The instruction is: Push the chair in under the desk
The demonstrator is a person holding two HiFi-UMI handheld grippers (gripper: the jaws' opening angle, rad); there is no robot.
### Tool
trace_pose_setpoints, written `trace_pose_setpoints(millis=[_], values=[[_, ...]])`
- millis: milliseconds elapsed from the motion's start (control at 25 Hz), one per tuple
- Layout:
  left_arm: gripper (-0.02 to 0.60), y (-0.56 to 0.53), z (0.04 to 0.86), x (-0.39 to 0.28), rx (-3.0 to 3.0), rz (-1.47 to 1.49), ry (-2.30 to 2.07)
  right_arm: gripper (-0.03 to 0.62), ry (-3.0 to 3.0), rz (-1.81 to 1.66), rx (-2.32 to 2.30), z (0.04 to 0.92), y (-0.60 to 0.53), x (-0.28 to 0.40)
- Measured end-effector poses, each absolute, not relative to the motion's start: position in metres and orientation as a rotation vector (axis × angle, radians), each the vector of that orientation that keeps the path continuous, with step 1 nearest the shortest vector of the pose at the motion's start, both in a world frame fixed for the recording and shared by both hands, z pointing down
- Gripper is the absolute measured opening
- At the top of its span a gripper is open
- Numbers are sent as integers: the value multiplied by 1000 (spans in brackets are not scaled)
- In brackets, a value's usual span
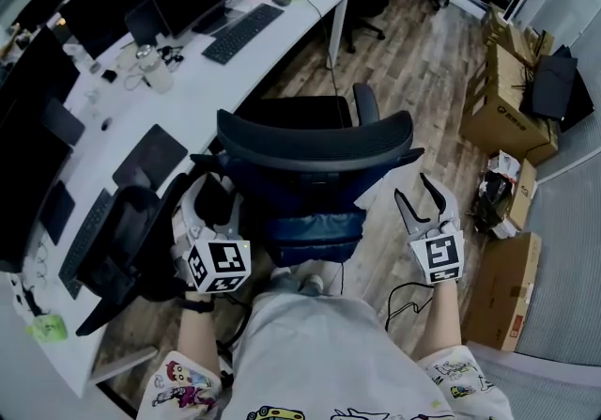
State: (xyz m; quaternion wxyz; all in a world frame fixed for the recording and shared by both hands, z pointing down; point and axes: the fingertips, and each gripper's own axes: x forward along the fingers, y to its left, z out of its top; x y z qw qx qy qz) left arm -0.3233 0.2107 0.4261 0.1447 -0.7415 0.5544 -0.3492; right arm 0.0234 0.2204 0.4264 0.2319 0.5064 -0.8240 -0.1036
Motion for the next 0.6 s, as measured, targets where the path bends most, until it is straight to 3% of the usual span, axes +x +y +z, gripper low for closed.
trace_pose_setpoints(millis=[600], values=[[298, 182, 441, -325, -2098, -1168, 1440, 294, -2210, -446, 1154, 431, 175, 22]])
